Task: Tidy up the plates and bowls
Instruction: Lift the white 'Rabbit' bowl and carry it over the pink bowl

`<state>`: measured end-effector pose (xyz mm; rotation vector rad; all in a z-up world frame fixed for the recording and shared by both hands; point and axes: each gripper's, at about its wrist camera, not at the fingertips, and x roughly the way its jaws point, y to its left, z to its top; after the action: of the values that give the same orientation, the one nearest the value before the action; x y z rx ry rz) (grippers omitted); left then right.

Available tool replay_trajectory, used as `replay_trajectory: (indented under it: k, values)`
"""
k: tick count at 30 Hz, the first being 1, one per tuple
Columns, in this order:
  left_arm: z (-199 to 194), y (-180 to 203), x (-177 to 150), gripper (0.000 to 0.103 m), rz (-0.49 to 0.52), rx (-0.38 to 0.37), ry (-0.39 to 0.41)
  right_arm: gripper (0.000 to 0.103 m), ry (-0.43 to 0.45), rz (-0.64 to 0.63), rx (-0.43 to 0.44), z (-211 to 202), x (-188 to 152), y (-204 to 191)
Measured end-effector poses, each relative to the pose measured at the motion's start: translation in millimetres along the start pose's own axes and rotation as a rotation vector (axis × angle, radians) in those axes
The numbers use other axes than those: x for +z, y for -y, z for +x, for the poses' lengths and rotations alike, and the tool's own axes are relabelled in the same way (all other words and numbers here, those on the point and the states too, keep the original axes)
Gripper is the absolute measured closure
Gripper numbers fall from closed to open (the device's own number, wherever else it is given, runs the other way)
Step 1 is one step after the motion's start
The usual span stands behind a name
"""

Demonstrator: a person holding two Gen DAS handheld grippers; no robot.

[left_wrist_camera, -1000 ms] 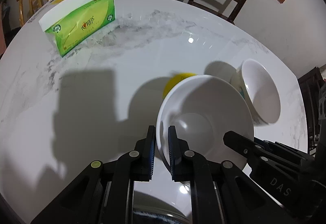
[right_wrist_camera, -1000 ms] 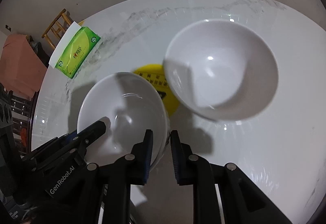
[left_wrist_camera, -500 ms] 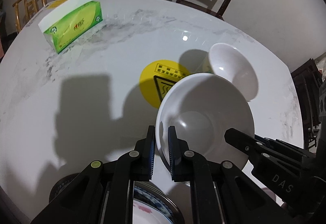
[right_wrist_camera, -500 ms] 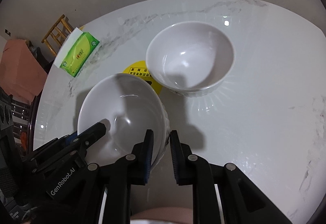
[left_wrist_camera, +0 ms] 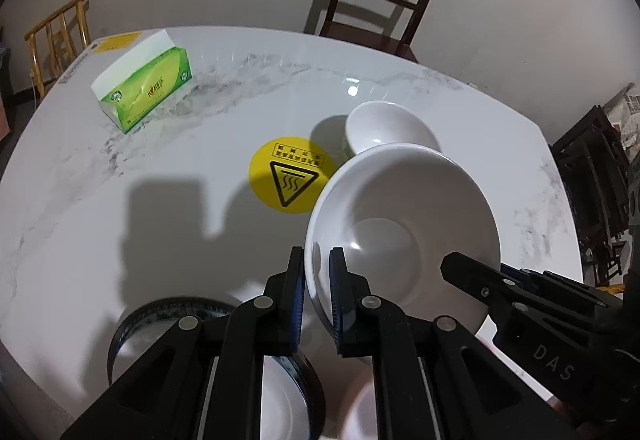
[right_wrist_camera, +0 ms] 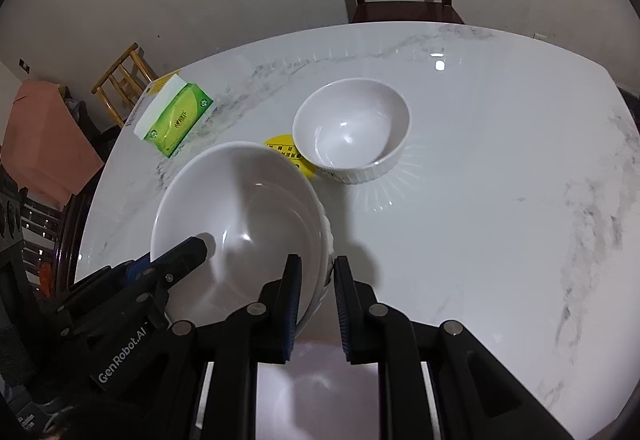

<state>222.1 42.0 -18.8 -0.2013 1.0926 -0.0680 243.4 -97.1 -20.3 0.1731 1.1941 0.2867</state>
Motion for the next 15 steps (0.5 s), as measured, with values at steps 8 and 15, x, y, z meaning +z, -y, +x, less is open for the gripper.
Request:
replay_trajectory:
  k: [8, 15]
  values:
    - [-36.9, 15.6, -23.0, 0.094, 0.021, -0.022, 0.018, 0.086, 0.034, -0.012, -0.005, -39.3, -30.0, 1.2]
    - [-52.3, 26.9, -59.1, 0.094, 0.049, -0.026, 0.005, 0.086, 0.014, -0.004, 0.002, -49.6, -69.7, 11.5]
